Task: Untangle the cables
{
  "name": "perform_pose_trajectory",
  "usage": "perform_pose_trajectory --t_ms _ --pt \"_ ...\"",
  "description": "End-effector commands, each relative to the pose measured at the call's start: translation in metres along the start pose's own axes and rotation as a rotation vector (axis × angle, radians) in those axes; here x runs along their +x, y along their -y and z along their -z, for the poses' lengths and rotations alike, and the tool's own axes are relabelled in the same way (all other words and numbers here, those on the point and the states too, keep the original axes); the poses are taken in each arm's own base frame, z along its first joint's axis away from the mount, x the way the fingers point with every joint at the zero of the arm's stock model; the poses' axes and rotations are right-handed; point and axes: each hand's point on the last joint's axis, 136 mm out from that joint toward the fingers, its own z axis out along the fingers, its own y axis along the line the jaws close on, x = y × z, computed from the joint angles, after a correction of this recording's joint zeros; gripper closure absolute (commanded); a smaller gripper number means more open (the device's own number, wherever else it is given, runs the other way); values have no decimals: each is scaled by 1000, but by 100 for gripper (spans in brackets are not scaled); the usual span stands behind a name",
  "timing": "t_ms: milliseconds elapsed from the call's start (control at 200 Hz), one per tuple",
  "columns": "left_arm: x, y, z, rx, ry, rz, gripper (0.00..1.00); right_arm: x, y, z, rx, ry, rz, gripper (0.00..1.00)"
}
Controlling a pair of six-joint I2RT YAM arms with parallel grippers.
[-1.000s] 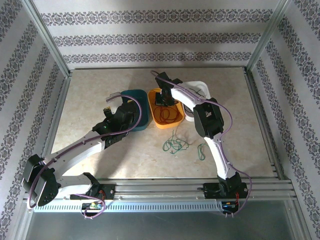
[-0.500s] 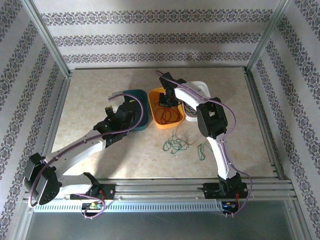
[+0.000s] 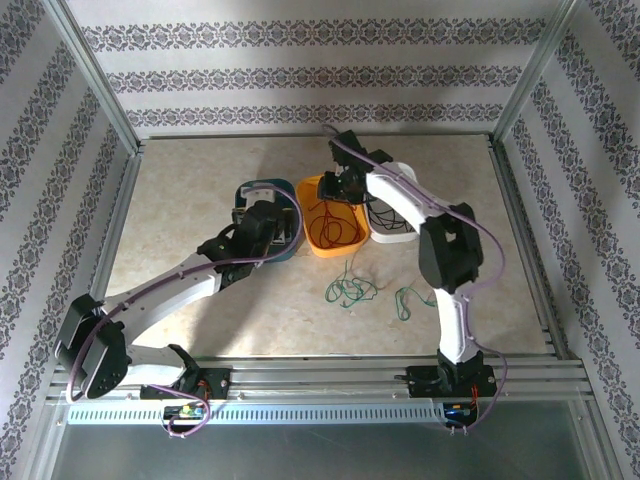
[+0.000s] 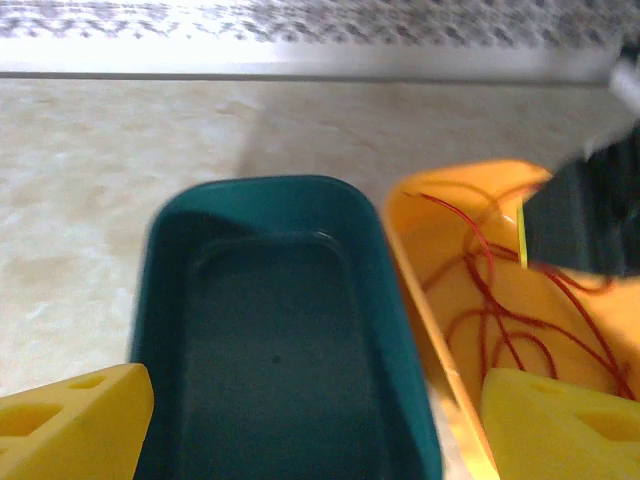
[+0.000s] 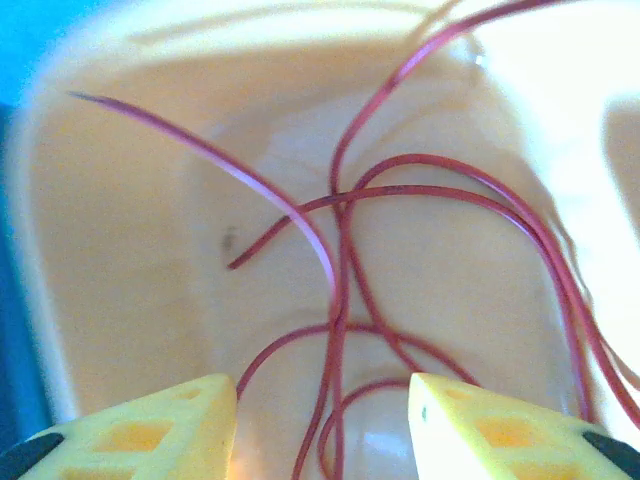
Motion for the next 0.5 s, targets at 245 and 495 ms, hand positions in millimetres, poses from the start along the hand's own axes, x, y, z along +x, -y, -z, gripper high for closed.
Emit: perform_pose_trajectory --t_ms 245,495 --pt "99 169 51 741 -229 -432 17 23 41 121 -60 225 -52 48" --pt "164 230 71 921 -314 -718 19 68 130 149 -11 238 -271 48"
